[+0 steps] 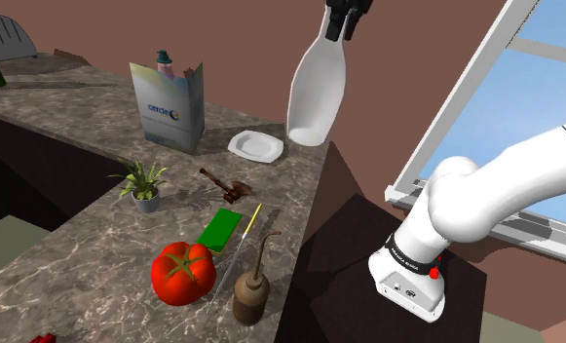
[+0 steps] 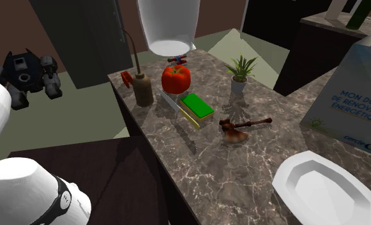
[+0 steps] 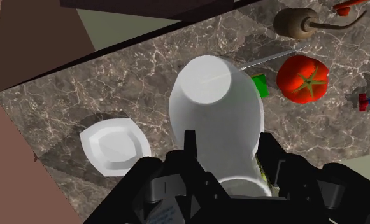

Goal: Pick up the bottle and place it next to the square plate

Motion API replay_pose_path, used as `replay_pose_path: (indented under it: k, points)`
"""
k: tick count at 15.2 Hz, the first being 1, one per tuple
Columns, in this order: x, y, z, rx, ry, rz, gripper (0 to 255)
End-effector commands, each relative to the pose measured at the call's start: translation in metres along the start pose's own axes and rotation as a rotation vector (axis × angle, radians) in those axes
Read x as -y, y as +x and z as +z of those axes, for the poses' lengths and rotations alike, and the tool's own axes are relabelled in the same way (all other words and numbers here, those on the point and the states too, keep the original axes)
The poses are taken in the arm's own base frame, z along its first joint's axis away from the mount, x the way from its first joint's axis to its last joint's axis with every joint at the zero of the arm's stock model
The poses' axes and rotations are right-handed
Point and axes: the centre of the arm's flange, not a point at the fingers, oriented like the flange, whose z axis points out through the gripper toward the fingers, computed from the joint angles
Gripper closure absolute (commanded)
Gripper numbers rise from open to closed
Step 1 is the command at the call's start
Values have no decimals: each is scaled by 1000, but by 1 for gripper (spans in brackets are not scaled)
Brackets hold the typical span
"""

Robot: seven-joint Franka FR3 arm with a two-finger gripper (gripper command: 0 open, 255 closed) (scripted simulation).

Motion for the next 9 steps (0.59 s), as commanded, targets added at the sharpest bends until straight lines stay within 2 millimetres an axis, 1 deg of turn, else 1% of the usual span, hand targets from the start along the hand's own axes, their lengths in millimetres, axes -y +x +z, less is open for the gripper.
replay_pose_path:
  k: [1,9]
  points:
    - [-30,8,-4,-1,0,-1,255]
    - [-129,44,-2,-1,0,-1,255]
